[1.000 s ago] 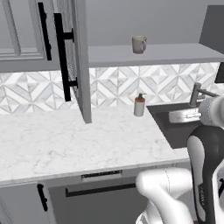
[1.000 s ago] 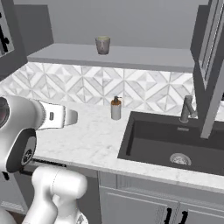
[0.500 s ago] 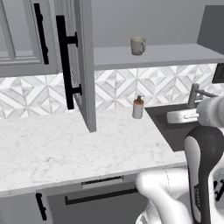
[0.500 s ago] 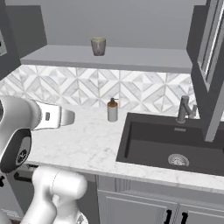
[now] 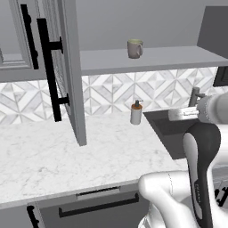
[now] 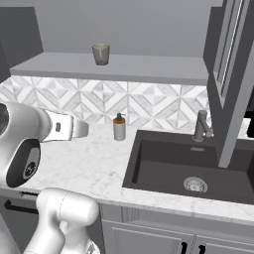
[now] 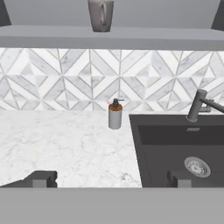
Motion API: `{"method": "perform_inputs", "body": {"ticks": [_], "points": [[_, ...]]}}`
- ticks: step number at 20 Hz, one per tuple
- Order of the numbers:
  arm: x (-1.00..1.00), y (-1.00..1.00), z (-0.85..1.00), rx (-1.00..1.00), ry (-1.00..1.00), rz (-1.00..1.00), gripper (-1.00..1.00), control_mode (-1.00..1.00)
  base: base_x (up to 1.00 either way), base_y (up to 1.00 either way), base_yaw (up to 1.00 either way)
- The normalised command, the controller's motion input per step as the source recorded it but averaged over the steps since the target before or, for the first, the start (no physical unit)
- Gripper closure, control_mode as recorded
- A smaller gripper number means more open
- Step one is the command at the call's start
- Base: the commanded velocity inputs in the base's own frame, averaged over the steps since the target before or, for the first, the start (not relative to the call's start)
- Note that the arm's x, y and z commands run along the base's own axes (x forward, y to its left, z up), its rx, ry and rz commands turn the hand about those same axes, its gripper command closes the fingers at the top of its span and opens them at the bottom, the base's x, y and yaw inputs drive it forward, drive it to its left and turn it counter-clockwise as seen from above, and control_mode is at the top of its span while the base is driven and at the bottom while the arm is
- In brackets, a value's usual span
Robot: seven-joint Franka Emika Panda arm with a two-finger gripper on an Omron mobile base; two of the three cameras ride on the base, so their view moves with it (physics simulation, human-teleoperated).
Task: Gather all objects into one cabinet and sort the glasses and bowls to opposite sides.
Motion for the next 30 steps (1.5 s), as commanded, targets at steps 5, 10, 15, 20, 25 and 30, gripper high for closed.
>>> {"method": "perform_inputs", "body": {"ticks": [5, 10, 15, 20, 25, 30], "points": [[0.09, 0.00, 0.00, 0.00, 0.05, 0.00, -1.00, -1.00, 0.00, 0.00, 0.00], [0.05, 0.00, 0.00, 0.00, 0.00, 0.00, -1.00, -1.00, 0.00, 0.00, 0.00], [-0.06, 0.00, 0.03, -0.01, -0.18, 0.00, -1.00, -1.00, 0.00, 0.00, 0.00], [-0.02, 0.08, 0.06, -0.09, -0.30, -0.01, -1.00, -1.00, 0.00, 0.00, 0.00], [0.20, 0.03, 0.18, -0.01, 0.00, -0.07, -1.00, -1.00, 0.00, 0.00, 0.00], [0.03, 0.00, 0.31, 0.00, 0.07, -0.04, -1.00, -1.00, 0.00, 0.00, 0.00]]}}
